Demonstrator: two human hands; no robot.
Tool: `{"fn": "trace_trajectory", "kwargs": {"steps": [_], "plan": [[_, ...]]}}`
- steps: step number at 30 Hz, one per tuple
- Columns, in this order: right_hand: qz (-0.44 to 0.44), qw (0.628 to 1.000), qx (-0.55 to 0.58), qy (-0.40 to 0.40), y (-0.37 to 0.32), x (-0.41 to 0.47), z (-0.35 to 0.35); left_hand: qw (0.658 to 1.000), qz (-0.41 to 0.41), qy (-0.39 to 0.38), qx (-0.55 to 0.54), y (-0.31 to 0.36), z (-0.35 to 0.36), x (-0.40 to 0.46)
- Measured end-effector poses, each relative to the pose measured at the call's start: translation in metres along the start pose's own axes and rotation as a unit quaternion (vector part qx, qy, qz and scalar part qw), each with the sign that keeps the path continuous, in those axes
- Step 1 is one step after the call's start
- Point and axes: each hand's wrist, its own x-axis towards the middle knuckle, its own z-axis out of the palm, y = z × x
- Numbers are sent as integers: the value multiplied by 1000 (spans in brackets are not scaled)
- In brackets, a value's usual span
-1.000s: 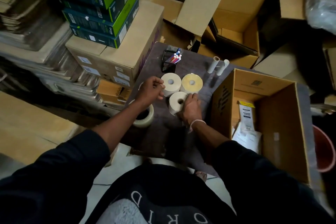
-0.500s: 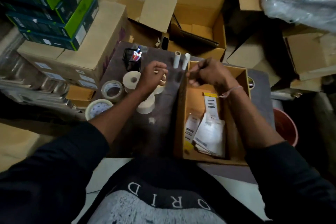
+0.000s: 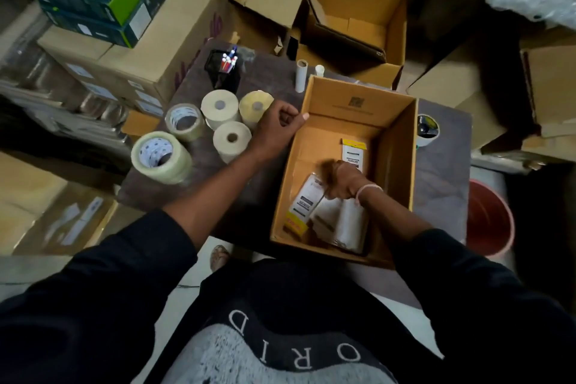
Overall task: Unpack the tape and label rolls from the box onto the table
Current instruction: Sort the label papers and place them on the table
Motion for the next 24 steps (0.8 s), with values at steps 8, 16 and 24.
{"fn": "trace_trajectory", "kwargs": {"steps": [8, 16, 24], "plan": [[-2, 996, -35, -82, 18, -2, 6, 999, -1, 32, 33, 4, 8, -10], [-269, 908, -319, 40, 10, -11, 26, 999, 0, 52, 10, -2, 12, -14], [-275, 841, -466, -19, 14, -10, 44, 999, 5, 50, 11, -1, 11, -15]]}}
